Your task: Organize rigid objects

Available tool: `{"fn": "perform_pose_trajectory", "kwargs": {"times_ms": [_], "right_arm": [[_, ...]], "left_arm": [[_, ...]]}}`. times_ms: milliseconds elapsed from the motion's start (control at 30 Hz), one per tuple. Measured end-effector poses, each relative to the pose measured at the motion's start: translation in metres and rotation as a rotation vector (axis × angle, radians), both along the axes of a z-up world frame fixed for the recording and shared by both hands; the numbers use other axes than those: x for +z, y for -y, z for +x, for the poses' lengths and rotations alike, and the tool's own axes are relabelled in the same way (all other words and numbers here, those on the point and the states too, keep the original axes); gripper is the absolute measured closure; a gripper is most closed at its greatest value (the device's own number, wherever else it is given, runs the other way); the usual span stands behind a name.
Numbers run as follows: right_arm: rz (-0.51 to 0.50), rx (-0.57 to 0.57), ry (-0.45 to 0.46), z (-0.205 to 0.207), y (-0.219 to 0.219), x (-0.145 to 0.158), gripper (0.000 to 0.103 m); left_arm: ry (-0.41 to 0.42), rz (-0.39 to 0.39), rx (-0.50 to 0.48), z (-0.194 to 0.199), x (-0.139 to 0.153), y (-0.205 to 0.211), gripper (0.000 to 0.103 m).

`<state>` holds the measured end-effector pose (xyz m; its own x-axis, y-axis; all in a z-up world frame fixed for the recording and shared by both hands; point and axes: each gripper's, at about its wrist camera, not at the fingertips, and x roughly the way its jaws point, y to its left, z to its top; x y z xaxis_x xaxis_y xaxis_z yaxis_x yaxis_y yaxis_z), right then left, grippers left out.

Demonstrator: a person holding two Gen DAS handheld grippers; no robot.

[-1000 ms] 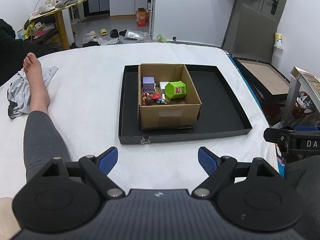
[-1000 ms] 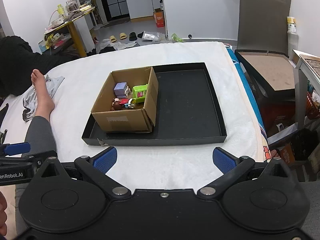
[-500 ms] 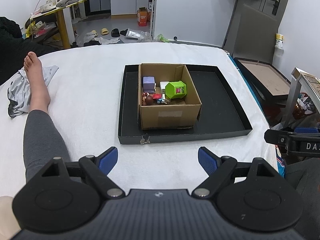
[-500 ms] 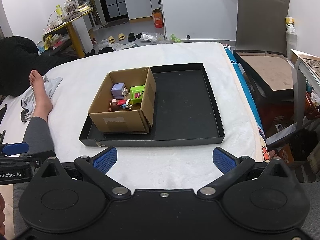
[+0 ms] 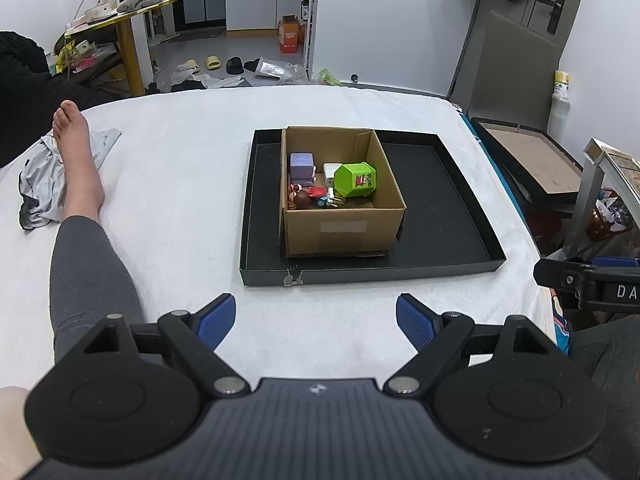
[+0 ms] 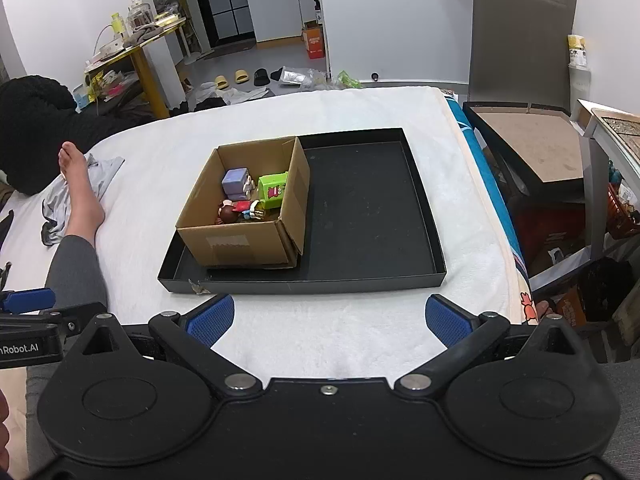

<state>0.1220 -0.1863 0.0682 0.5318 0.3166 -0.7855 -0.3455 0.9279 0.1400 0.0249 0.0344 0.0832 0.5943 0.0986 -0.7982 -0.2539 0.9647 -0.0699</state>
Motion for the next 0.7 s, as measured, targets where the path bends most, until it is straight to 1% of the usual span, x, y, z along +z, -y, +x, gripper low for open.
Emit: {"fn": "perform_pose_trajectory", "kwargs": {"times_ms": [233, 700], "right_arm": [[0.003, -0.001, -0.002, -0.0009, 0.0012, -0.0006, 0.000], [0.000, -0.009, -0.009, -0.0006, 0.0012, -0.0054, 0.000]], "left_arm": [[0.017, 0.013, 0.003, -0.0021, 0.0011, 0.0029, 0.017], [0.017, -0.005, -0.003, -0.0005, 0.0015, 0.0017, 0.017]]}}
